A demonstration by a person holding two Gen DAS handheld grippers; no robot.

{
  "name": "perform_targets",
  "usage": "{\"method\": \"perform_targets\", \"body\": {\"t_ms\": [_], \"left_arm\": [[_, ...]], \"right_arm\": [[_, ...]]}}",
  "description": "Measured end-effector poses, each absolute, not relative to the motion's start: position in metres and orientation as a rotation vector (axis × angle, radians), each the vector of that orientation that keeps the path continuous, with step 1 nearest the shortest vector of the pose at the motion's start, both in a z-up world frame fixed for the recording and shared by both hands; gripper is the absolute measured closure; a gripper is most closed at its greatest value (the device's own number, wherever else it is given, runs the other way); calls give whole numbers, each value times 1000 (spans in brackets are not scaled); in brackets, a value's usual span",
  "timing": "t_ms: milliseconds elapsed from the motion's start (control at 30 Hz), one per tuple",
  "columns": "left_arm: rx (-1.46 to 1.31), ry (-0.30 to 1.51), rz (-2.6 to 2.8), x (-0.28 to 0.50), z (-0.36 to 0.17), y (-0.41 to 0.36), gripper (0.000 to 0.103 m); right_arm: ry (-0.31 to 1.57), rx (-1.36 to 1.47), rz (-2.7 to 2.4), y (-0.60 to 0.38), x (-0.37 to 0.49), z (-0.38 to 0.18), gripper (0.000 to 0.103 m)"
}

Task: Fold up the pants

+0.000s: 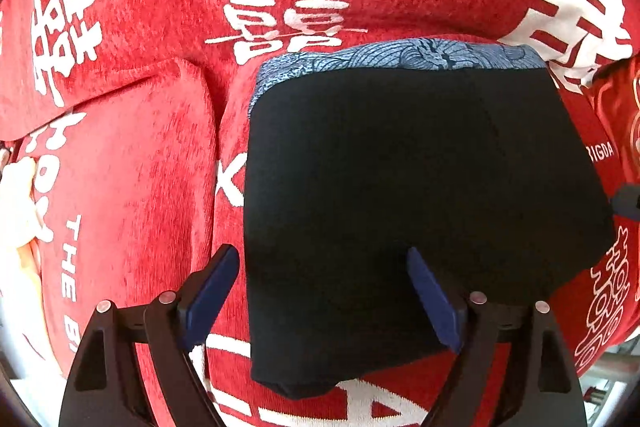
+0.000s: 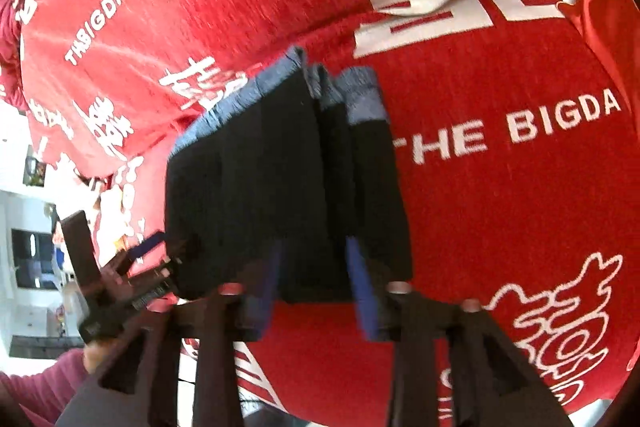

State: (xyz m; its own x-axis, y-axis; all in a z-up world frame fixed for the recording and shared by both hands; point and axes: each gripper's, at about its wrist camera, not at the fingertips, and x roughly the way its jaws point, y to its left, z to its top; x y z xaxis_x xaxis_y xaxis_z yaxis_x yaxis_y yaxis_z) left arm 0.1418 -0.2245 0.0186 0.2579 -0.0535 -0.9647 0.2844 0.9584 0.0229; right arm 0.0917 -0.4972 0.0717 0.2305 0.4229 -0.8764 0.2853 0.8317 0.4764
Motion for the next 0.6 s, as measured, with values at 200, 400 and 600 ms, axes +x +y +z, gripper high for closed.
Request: {"method": "perform_targets", "body": {"t_ms": [200,400,600], "left_arm": [[190,1309,-257,148,16,-221,16],[220,1303,-269,147,13,-224,10],[187,1342,-284,153,6,-217,2]], "right_arm": [[1459,455,55,-472,99,48,68],[1465,476,-10,-472,92,51,68],[1454,454,-86,-465,88,53,68]]}}
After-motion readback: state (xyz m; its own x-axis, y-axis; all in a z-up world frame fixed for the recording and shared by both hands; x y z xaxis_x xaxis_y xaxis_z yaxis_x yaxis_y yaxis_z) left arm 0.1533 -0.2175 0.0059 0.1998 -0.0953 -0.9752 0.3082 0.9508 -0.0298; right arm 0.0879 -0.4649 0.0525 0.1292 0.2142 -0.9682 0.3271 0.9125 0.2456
